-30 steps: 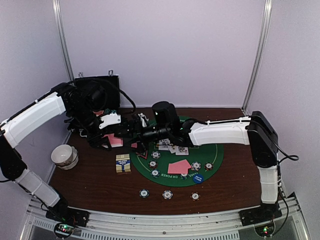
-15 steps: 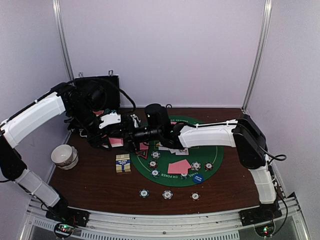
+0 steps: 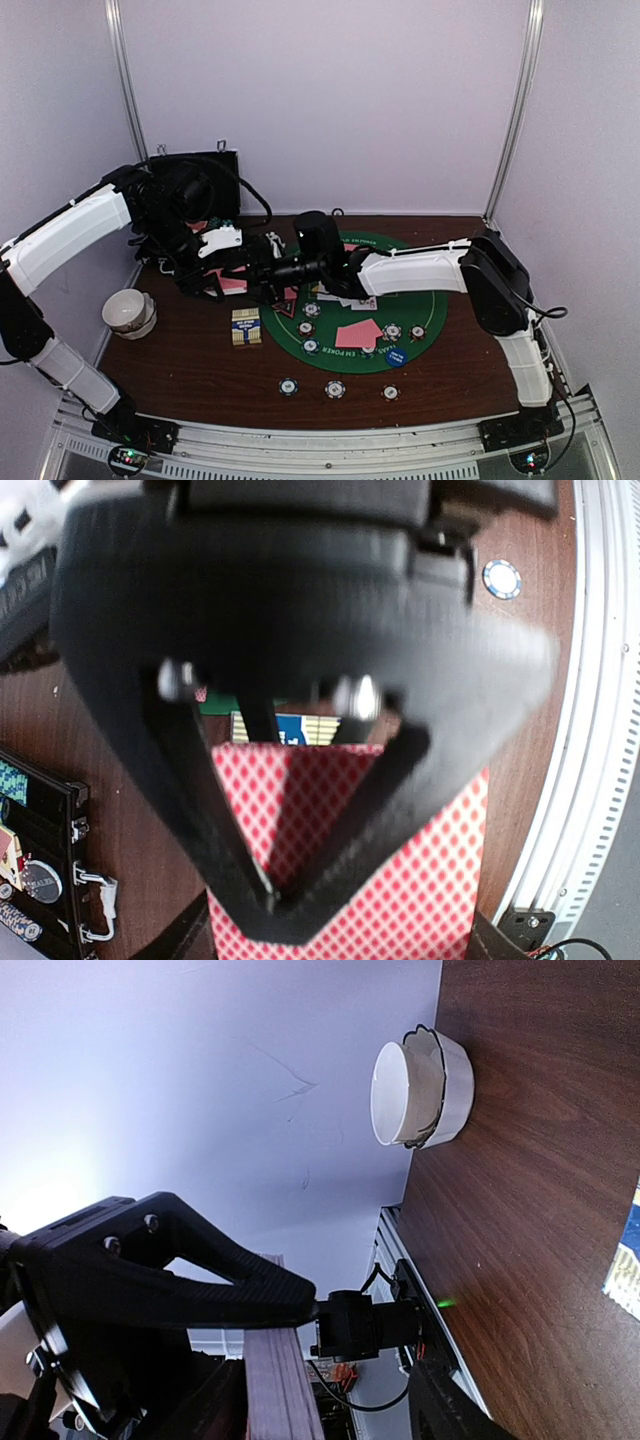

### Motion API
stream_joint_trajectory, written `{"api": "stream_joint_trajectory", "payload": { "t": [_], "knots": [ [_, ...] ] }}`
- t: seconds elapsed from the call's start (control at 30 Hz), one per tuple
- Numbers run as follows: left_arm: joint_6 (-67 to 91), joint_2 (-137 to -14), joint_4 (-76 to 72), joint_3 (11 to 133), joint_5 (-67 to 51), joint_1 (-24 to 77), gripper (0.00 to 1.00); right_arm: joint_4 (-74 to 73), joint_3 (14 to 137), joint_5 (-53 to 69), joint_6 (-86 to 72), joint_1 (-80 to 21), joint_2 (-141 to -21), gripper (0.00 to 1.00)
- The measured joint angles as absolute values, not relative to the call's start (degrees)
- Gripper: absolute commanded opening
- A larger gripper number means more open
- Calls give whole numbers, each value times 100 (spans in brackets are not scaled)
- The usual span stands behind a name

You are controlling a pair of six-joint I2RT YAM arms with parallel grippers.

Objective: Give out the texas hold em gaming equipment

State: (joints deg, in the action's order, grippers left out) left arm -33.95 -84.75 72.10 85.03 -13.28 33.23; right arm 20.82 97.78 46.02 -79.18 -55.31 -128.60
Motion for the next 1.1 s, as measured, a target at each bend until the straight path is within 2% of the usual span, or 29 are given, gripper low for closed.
{"api": "stream_joint_trajectory", "payload": {
  "t": [0.57, 0.9, 1.1],
  "knots": [
    [-3395, -8473, 7207, 8503, -1330, 3343, 0, 1780, 9185, 4674, -7548, -5345, -12189, 29],
    [-3395, -8462, 7210, 8503, -1326, 3343, 0, 1564, 8971, 4672, -7478, -5284, -11760, 23],
    [-3395, -8462, 7210, 8503, -1317, 3343, 0, 1726, 8748, 4676, -7568, -5284, -11625, 16]
  ]
}}
